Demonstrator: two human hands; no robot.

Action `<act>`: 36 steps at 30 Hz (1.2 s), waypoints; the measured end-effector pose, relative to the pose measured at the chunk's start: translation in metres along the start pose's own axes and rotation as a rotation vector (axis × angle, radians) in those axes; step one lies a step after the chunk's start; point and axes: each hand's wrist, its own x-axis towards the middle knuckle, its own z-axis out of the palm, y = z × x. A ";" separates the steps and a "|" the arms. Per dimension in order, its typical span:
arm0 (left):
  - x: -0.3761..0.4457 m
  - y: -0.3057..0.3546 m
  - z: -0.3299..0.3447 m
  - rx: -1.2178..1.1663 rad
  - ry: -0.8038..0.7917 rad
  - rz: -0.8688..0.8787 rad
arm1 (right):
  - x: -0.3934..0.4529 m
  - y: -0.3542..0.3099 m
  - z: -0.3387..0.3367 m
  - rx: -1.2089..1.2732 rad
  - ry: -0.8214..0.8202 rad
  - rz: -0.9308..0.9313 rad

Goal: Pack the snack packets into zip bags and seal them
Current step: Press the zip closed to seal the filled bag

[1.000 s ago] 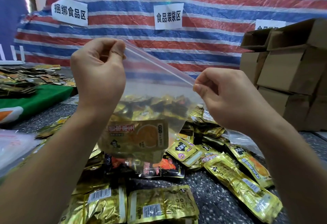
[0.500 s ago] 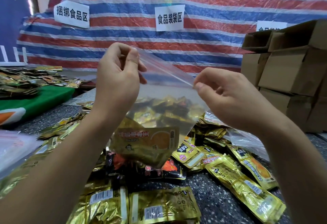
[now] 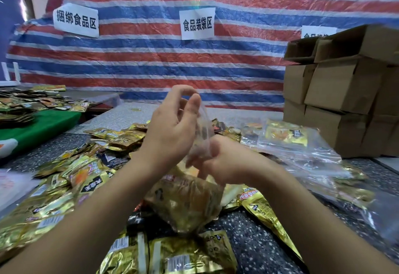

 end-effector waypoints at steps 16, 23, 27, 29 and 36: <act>-0.001 -0.003 -0.001 0.105 -0.037 -0.112 | 0.021 0.124 -0.052 1.378 0.687 0.403; -0.001 -0.003 -0.002 0.116 -0.058 -0.139 | 0.021 0.120 -0.056 1.464 0.610 0.279; -0.001 -0.006 0.000 0.127 -0.068 -0.142 | 0.041 0.123 -0.065 1.595 0.589 0.193; -0.001 -0.007 0.001 0.124 -0.072 -0.141 | 0.057 0.126 -0.073 1.659 0.609 0.193; -0.001 -0.011 0.002 0.105 -0.099 -0.146 | 0.095 0.142 -0.090 1.699 0.586 0.222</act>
